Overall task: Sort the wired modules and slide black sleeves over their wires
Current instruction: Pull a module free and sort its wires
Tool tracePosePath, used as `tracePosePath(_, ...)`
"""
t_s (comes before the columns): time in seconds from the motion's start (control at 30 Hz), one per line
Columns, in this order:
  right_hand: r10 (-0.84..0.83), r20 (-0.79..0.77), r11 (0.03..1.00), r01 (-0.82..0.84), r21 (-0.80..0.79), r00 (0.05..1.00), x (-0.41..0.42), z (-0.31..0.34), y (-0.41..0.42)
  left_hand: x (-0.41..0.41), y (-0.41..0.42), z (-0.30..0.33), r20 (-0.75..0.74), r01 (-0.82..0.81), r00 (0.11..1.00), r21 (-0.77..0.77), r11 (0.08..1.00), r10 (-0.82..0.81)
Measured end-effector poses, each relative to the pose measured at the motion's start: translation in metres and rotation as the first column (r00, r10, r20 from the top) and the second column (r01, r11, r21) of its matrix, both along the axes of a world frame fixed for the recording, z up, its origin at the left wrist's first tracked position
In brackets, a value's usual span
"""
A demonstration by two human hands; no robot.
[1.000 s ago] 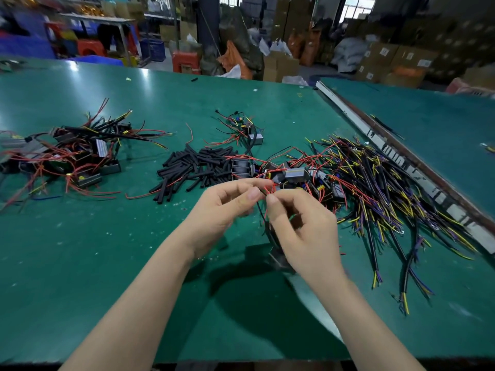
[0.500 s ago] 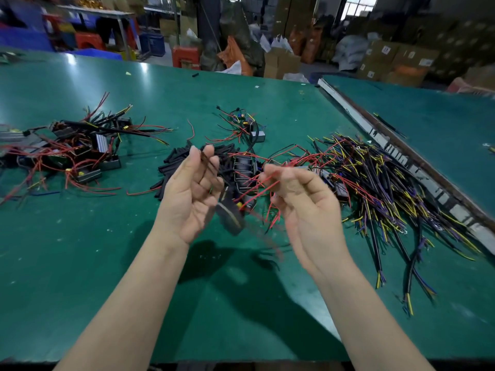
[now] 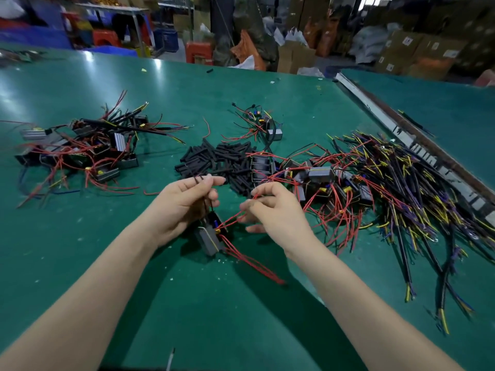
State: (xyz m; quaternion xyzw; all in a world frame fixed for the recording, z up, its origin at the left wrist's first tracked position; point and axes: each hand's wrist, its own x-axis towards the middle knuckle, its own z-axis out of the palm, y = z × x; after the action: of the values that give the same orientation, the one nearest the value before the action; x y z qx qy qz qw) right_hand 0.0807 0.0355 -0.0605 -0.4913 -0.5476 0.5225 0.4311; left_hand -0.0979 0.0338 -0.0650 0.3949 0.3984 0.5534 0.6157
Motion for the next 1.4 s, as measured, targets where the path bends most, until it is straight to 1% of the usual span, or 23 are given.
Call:
tracePosePath(0.07,0.020,0.175,0.999,-0.026,0.032,0.984,-0.003,0.005,0.008,0.000,0.004,-0.001,-0.006,-0.022,1.000,0.020,1.000,0.022)
tracePosePath(0.1,0.013,0.286,0.997,-0.035,0.072,0.958,-0.004,0.009,0.012,0.000,0.006,-0.002,-0.054,-0.036,0.998,0.023,0.999,0.037)
tracePosePath(0.2,0.013,0.564,0.988,-0.099,0.121,0.826,-0.010,0.027,0.023,0.005,0.011,-0.006,-0.338,-0.063,0.940,-0.010,0.998,0.056)
tracePosePath(0.23,0.004,0.631,0.983,-0.118,0.139,0.775,-0.016,0.033,0.025,0.006,0.011,-0.007,-0.379,-0.063,0.924,-0.023,0.998,0.050)
tracePosePath(0.3,-0.026,0.739,0.958,-0.193,0.210,0.673,-0.032,0.038,0.031,0.007,0.008,-0.008,-0.425,-0.047,0.903,0.024,0.999,0.053)
tracePosePath(0.33,-0.035,0.772,0.948,-0.224,0.227,0.634,-0.041,0.037,0.036,0.006,0.005,-0.008,-0.448,-0.021,0.892,0.072,0.997,0.051)
tracePosePath(0.4,-0.015,0.821,0.950,-0.249,0.190,0.571,-0.057,0.032,0.050,0.003,0.000,-0.008,-0.499,0.065,0.866,0.154,0.986,0.021)
tracePosePath(0.47,-0.038,0.865,0.965,-0.207,0.162,0.501,-0.065,0.025,0.068,-0.001,-0.002,-0.007,-0.578,0.138,0.816,0.196,0.971,0.000)
tracePosePath(0.53,-0.102,0.900,0.967,-0.170,0.189,0.423,-0.064,0.018,0.082,-0.002,-0.003,-0.007,-0.627,0.155,0.779,0.223,0.962,0.020)
tracePosePath(0.6,-0.153,0.923,0.956,-0.183,0.229,0.354,-0.061,0.012,0.091,-0.001,-0.001,-0.008,-0.581,0.105,0.812,0.228,0.968,0.049)
tracePosePath(0.7,-0.215,0.942,0.936,-0.220,0.274,0.259,-0.057,0.007,0.094,0.000,0.000,-0.010,-0.452,0.026,0.890,0.189,0.982,0.064)
tracePosePath(0.73,-0.232,0.937,0.930,-0.223,0.293,0.263,-0.055,0.006,0.095,0.001,0.001,-0.011,-0.444,0.020,0.894,0.181,0.983,0.063)
tracePosePath(0.77,-0.244,0.922,0.923,-0.219,0.316,0.301,-0.052,0.006,0.095,0.001,0.002,-0.011,-0.449,0.023,0.892,0.178,0.984,0.060)
tracePosePath(0.8,-0.251,0.891,0.914,-0.209,0.347,0.379,-0.049,0.007,0.094,0.000,0.002,-0.012,-0.459,0.028,0.887,0.178,0.984,0.058)
tracePosePath(0.83,-0.250,0.837,0.905,-0.191,0.381,0.487,-0.045,0.008,0.091,0.001,0.003,-0.012,-0.469,0.029,0.881,0.178,0.984,0.059)
tracePosePath(0.9,-0.224,0.664,0.891,-0.127,0.436,0.713,-0.038,0.013,0.083,0.001,0.003,-0.012,-0.493,0.013,0.867,0.176,0.984,0.076)
tracePosePath(0.93,-0.207,0.580,0.888,-0.098,0.449,0.788,-0.033,0.016,0.078,0.002,0.004,-0.012,-0.506,0.003,0.858,0.174,0.985,0.087)
tracePosePath(0.97,-0.186,0.521,0.886,-0.086,0.455,0.833,-0.029,0.018,0.072,0.002,0.004,-0.012,-0.521,-0.001,0.849,0.176,0.984,0.094)
tracePosePath(1.03,-0.158,0.483,0.873,-0.106,0.475,0.861,-0.018,0.018,0.062,0.002,0.003,-0.012,-0.553,0.018,0.829,0.181,0.983,0.087)
tracePosePath(1.17,-0.247,0.592,0.785,-0.200,0.587,0.767,0.005,0.012,0.056,0.004,-0.001,-0.008,-0.532,0.080,0.847,0.170,0.982,0.023)
tracePosePath(1.23,-0.279,0.607,0.756,-0.219,0.616,0.744,0.013,0.011,0.058,0.004,-0.003,-0.005,-0.531,0.103,0.848,0.178,0.979,0.007)
tracePosePath(1.33,-0.264,0.552,0.769,-0.172,0.615,0.791,0.020,0.009,0.061,0.004,-0.005,-0.002,-0.508,0.117,0.861,0.177,0.977,-0.012)
tracePosePath(1.4,-0.160,0.453,0.851,-0.110,0.513,0.877,0.022,0.010,0.062,0.002,-0.006,-0.002,-0.485,0.116,0.874,0.151,0.982,-0.029)
